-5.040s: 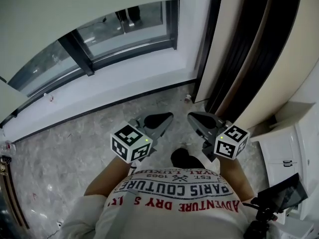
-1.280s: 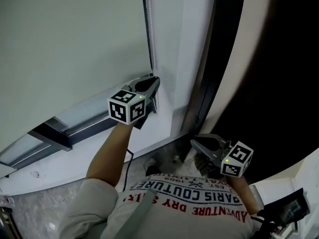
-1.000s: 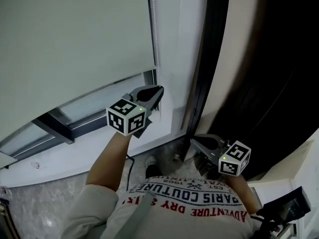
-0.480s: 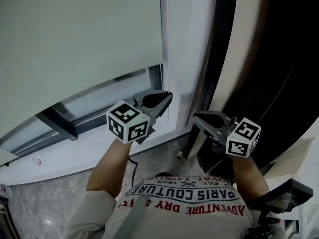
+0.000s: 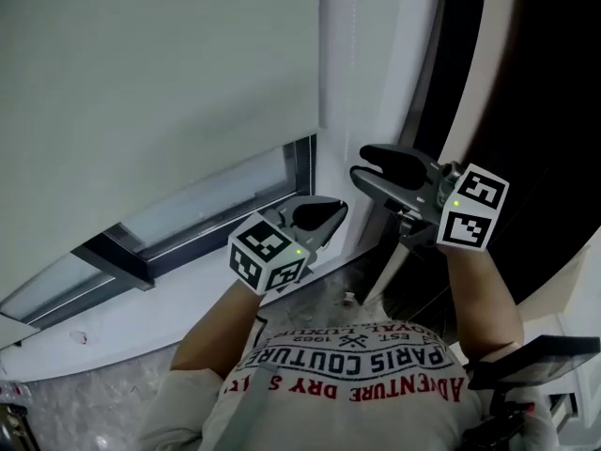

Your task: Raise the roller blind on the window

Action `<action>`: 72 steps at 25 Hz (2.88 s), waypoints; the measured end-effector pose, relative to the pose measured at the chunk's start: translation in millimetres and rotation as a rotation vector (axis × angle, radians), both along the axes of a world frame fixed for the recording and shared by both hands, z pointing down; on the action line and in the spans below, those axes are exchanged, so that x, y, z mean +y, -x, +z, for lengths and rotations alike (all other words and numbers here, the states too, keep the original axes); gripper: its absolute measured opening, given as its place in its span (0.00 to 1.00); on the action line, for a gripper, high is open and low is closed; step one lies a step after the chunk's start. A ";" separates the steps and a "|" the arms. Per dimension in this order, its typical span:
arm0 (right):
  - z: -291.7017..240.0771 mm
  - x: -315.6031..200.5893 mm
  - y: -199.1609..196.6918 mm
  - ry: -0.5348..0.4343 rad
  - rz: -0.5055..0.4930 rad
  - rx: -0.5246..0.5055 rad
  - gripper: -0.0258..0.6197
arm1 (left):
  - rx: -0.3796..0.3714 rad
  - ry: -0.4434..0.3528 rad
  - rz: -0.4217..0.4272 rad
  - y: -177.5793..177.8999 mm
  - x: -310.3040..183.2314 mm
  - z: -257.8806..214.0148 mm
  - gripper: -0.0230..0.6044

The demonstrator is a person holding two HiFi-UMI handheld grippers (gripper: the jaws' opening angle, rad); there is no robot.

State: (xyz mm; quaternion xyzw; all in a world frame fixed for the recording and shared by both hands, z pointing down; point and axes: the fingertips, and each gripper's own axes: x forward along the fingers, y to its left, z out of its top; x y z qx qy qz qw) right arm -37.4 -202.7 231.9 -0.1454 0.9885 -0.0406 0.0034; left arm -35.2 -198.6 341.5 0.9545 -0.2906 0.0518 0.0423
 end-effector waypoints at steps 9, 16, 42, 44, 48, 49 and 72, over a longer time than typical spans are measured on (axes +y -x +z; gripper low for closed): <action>-21.1 -17.7 25.8 -0.009 0.029 -0.035 0.21 | -0.081 -0.059 -0.002 5.9 -2.7 6.3 0.04; -9.8 -24.7 21.6 -0.029 0.054 0.003 0.06 | -0.104 -0.052 0.013 -3.3 -10.1 19.6 0.04; 95.0 -74.8 14.1 -0.087 0.234 0.222 0.05 | -0.221 0.000 -0.138 -8.7 -66.5 120.6 0.04; 106.8 -74.6 13.4 -0.066 0.227 0.225 0.05 | -0.231 0.019 -0.142 -8.2 -65.3 132.4 0.04; 140.5 -73.3 13.5 -0.005 0.199 0.269 0.05 | -0.271 0.078 -0.144 -4.1 -65.1 165.9 0.04; 149.3 -72.3 15.0 0.009 0.194 0.280 0.05 | -0.283 0.093 -0.140 -2.7 -64.3 174.4 0.04; 163.9 -63.6 39.1 0.033 0.159 0.262 0.05 | 0.097 -0.095 -0.036 53.8 -74.4 -46.4 0.19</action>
